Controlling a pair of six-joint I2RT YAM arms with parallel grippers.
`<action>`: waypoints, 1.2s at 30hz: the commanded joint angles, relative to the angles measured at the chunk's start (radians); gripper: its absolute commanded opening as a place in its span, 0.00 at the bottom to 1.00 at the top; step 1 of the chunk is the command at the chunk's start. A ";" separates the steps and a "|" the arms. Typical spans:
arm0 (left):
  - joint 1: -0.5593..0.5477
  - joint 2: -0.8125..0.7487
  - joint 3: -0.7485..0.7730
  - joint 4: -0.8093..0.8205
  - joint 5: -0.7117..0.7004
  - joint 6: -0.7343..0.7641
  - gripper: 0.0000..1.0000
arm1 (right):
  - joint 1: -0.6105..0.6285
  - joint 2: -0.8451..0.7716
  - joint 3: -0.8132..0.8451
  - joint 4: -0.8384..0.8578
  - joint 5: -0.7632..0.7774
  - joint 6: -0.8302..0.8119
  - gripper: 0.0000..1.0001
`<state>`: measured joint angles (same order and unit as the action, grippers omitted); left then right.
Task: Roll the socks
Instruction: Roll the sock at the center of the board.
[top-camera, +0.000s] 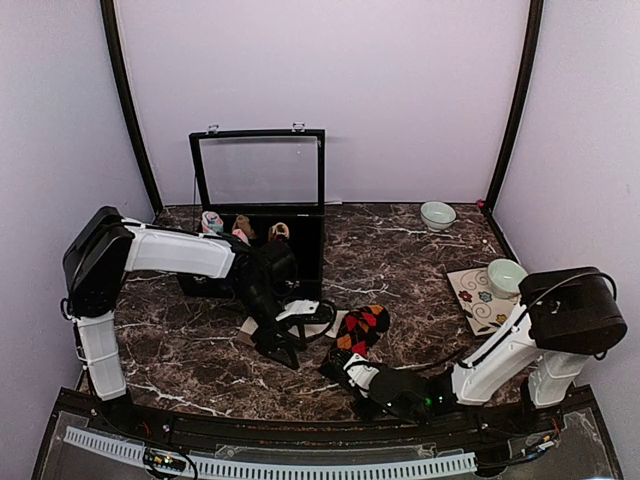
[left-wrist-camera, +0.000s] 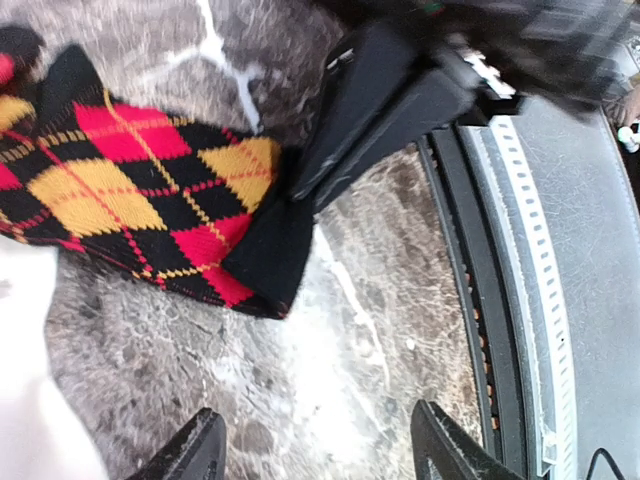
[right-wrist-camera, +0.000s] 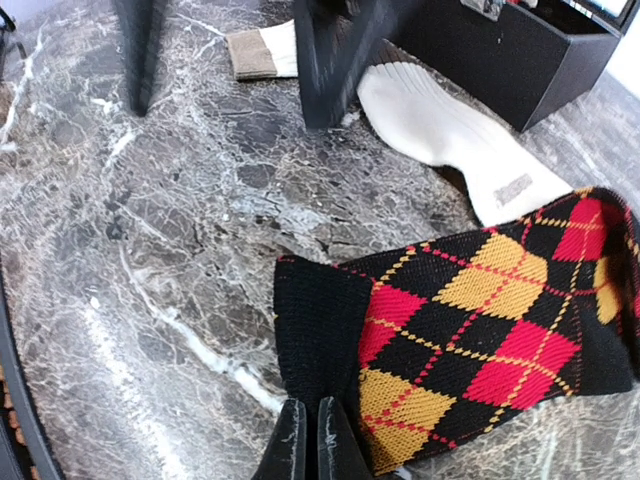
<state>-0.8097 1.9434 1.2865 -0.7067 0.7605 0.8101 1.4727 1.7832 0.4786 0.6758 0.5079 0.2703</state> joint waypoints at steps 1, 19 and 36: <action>-0.012 -0.104 -0.059 0.082 -0.011 0.020 0.65 | -0.043 0.024 -0.083 -0.163 -0.211 0.099 0.00; -0.117 -0.202 -0.271 0.381 -0.149 0.062 0.58 | -0.295 0.097 -0.108 -0.135 -0.665 0.337 0.00; -0.166 -0.104 -0.176 0.407 -0.236 0.137 0.53 | -0.371 0.171 -0.115 -0.159 -0.758 0.464 0.00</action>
<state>-0.9710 1.8114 1.0847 -0.2924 0.5346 0.9150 1.1015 1.8702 0.4274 0.9092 -0.2886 0.7120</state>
